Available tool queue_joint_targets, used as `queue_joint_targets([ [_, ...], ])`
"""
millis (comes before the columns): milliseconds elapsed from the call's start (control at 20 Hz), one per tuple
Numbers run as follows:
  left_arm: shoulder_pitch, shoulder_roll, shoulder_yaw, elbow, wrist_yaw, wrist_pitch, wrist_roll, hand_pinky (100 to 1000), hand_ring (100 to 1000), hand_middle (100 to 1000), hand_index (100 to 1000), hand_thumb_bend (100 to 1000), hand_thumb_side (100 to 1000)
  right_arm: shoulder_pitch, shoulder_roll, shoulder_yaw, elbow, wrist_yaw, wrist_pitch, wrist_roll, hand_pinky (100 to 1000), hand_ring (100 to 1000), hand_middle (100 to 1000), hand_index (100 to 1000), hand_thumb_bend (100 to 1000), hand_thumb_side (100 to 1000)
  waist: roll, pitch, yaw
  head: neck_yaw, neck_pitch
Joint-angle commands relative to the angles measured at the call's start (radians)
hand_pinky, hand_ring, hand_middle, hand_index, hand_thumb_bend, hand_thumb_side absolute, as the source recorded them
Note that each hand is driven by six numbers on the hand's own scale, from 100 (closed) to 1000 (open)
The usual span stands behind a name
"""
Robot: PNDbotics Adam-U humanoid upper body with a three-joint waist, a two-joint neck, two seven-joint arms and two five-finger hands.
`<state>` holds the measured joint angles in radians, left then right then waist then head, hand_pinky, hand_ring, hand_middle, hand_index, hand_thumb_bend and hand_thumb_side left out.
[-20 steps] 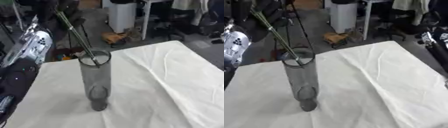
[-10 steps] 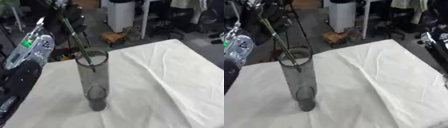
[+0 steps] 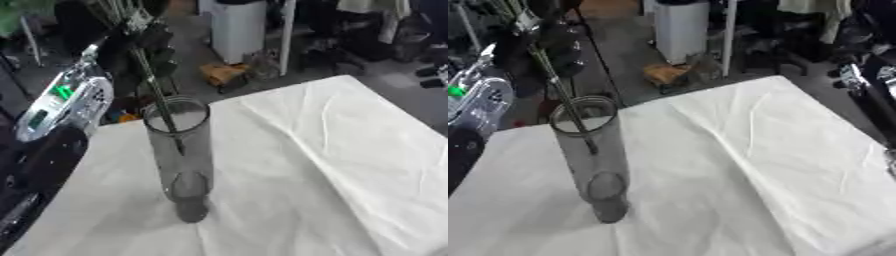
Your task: Arrange flowers into the vase.
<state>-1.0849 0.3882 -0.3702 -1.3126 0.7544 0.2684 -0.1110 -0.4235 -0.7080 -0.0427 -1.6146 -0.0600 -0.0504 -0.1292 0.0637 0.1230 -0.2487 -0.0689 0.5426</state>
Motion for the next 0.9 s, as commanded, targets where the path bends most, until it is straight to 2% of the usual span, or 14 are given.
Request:
queue_joint_targets([
  [50, -0.032, 0.019, 0.001, 0.002, -0.012, 0.002, -0.011, 100, 100, 100, 100, 1000, 475, -0.019, -0.031, -0.005, -0.013, 0.001, -0.002, 0.004, 710, 740, 758, 846, 100, 811, -0.003, -0.013, -0.005, -0.003, -0.002],
  [550, -0.024, 0.004, -0.016, 0.032, -0.057, 0.006, -0.026, 100, 100, 100, 114, 1000, 511, -0.021, -0.029, -0.005, -0.012, 0.002, -0.004, 0.006, 711, 740, 758, 846, 100, 811, 0.002, -0.011, -0.012, -0.005, -0.002],
  [900, -0.02, 0.003, -0.015, 0.023, -0.131, -0.028, -0.011, 100, 100, 100, 155, 1000, 561, -0.02, -0.028, -0.006, -0.011, 0.001, -0.005, 0.006, 711, 739, 757, 846, 100, 811, 0.001, -0.013, -0.008, -0.007, -0.004],
])
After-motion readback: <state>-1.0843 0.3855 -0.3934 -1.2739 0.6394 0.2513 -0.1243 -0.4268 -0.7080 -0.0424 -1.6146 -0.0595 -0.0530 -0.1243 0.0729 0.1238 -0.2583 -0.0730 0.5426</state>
